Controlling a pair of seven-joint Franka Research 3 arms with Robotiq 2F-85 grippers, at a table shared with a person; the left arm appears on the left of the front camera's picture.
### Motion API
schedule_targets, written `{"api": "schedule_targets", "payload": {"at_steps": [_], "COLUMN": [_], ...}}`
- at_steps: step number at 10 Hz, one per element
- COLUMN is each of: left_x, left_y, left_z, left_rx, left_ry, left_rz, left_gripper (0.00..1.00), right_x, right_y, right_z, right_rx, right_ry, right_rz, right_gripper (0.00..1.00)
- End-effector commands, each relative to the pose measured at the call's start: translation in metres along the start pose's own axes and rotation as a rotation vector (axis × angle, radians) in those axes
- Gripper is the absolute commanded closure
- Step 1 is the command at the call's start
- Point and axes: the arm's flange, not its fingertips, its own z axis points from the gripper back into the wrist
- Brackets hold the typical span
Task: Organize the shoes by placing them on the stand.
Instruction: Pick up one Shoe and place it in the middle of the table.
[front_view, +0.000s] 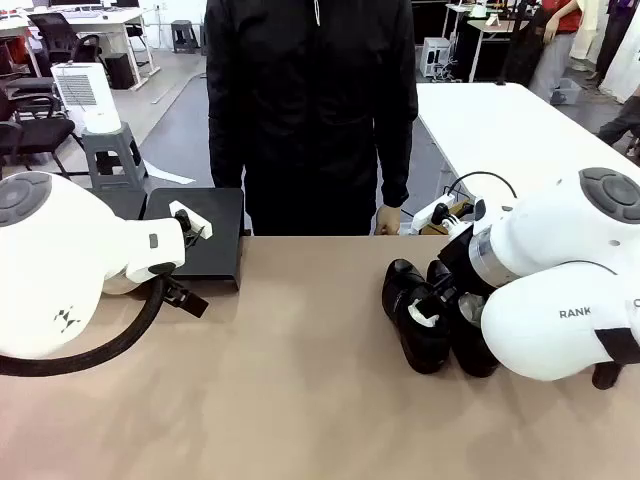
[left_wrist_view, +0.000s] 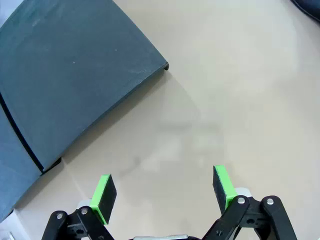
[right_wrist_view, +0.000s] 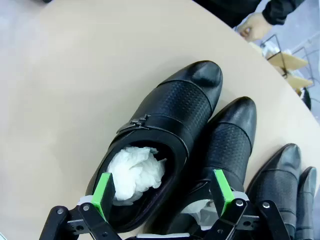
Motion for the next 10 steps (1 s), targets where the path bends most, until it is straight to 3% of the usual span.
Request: {"api": "schedule_targets", "payload": {"at_steps": [1,10], "left_x": [0.0001,0.0001], "left_y": [0.0,0.0], "left_z": [0.0001,0.0001], "left_rx": [0.0,0.0], "left_ry": [0.0,0.0], "left_rz": [0.0,0.0], "left_gripper": [0.0,0.0], "right_x": [0.0001,0.0001], "right_y": [0.0,0.0], "right_z": [0.0001,0.0001], "right_rx": [0.0,0.0], "right_ry": [0.0,0.0], "right_rz": [0.0,0.0], "right_gripper": [0.0,0.0]}}
